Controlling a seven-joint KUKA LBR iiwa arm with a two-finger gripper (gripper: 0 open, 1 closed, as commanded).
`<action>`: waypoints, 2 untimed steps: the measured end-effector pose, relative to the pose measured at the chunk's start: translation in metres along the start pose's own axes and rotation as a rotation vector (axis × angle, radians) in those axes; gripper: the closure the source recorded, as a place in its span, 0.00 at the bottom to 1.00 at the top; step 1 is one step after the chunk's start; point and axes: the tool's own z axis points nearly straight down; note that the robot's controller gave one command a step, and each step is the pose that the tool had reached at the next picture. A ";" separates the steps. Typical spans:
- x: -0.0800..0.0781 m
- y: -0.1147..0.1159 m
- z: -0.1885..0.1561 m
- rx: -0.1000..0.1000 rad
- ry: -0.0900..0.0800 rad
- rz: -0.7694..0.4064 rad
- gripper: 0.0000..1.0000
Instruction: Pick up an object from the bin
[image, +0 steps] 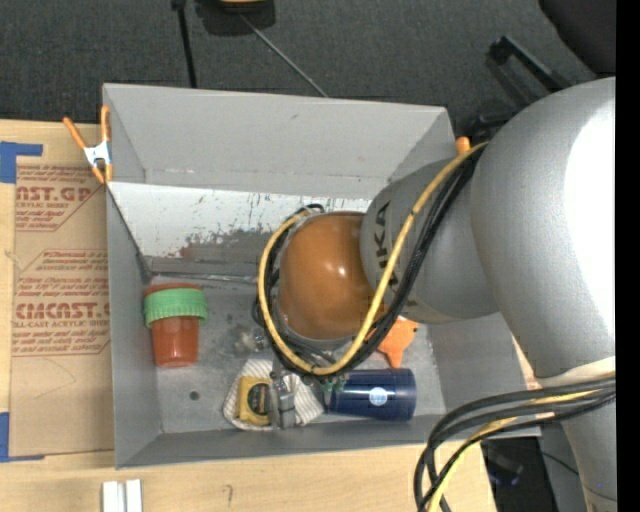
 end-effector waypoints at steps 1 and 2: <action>0.000 0.027 0.015 -0.001 0.003 -0.097 1.00; 0.000 0.027 0.015 -0.001 0.003 -0.096 1.00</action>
Offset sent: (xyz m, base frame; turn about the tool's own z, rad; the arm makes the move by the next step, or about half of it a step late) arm 0.0000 0.0000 0.0000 0.0000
